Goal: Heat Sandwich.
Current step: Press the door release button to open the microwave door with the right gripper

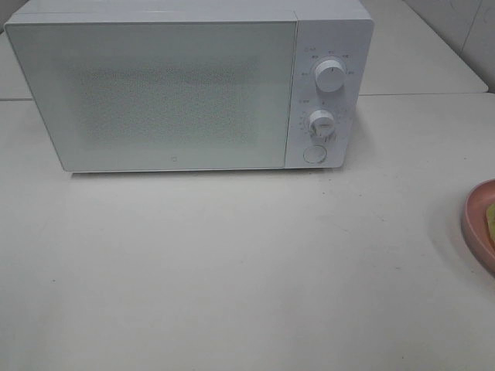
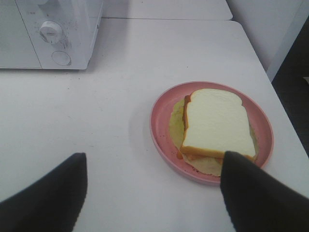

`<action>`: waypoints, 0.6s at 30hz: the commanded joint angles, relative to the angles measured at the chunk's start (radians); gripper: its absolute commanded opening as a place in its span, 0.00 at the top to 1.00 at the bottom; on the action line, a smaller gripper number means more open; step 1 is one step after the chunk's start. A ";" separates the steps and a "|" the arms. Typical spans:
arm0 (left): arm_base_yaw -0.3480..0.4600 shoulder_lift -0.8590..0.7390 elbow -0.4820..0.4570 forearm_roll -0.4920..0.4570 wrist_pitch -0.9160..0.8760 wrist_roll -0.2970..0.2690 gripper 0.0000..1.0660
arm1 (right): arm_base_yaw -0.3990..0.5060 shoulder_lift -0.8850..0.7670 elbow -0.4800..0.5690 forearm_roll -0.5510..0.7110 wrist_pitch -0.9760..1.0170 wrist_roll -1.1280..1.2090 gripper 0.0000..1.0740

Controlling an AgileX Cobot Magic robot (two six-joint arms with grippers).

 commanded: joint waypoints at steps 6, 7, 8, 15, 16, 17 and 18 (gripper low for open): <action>-0.005 -0.022 0.003 -0.002 -0.007 -0.005 0.10 | 0.001 -0.028 0.001 0.000 -0.008 -0.001 0.31; -0.005 -0.022 0.003 -0.002 -0.007 -0.005 0.10 | 0.001 -0.028 0.001 0.000 -0.008 -0.001 0.31; -0.005 -0.022 0.003 -0.002 -0.007 -0.005 0.10 | 0.001 -0.028 0.001 0.000 -0.008 -0.001 0.31; -0.005 -0.022 0.003 -0.002 -0.007 -0.005 0.10 | 0.001 -0.028 -0.002 0.001 -0.011 0.005 0.31; -0.005 -0.022 0.003 -0.002 -0.007 -0.005 0.10 | 0.001 -0.015 -0.014 -0.001 -0.015 0.024 0.31; -0.005 -0.022 0.003 -0.002 -0.007 -0.005 0.10 | 0.001 -0.015 -0.014 -0.001 -0.015 0.024 0.31; -0.005 -0.022 0.003 -0.002 -0.007 -0.005 0.10 | 0.001 -0.004 -0.022 -0.001 -0.016 0.035 0.31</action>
